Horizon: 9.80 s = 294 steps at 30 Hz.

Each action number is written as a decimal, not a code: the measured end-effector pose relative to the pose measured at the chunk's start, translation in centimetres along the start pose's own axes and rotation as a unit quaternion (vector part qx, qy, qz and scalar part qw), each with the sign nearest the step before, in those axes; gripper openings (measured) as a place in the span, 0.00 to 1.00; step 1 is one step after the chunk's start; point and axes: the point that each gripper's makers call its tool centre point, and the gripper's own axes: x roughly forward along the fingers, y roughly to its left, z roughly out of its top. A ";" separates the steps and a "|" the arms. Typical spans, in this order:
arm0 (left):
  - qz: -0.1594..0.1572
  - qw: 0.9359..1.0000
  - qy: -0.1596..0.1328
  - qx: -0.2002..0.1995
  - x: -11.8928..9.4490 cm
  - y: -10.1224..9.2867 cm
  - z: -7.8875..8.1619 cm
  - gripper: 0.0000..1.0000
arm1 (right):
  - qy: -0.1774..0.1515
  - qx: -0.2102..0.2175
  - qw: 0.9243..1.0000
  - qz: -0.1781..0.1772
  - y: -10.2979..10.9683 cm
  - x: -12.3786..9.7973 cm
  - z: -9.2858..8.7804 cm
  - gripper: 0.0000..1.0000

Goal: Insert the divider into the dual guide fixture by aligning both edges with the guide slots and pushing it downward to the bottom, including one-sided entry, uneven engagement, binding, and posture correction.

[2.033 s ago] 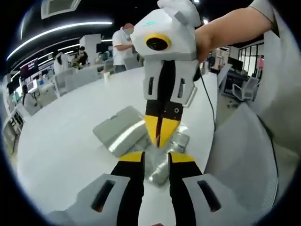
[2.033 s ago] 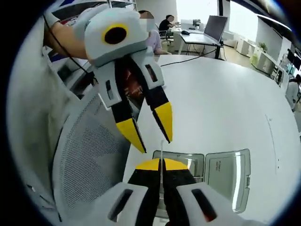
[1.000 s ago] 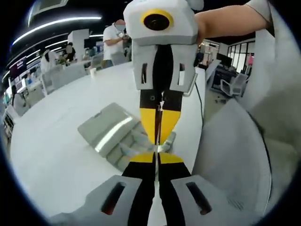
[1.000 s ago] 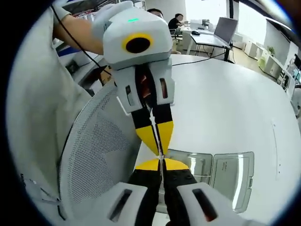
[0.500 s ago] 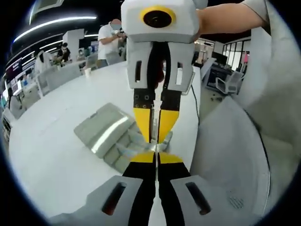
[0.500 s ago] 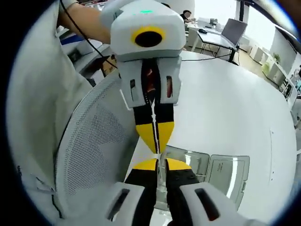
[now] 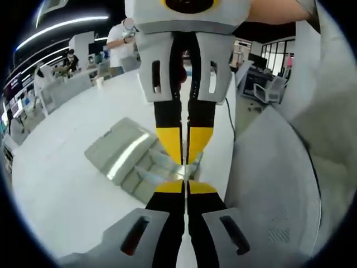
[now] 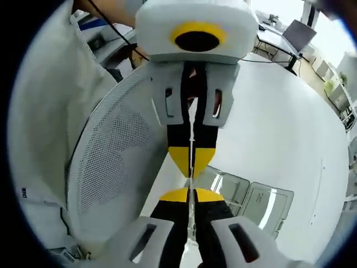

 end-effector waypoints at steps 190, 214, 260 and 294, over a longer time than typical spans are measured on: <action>0.119 0.986 -0.016 -0.112 -1.9 1.2 -3.7 0.70 | 0.027 0.201 0.978 -0.053 -6.5 5.5 -3.0 0.00; 0.120 0.986 -0.013 -0.114 -1.9 1.2 -3.8 0.70 | 0.038 0.164 0.985 -0.045 -5.9 6.1 -2.7 0.00; 0.114 0.987 0.002 -0.111 -2.0 1.1 -4.1 0.70 | 0.044 0.177 0.982 -0.047 -6.0 5.8 -2.2 0.00; 0.117 0.987 0.006 -0.114 -2.1 1.3 -4.3 0.70 | 0.057 0.188 0.980 -0.045 -6.1 8.9 -3.7 0.00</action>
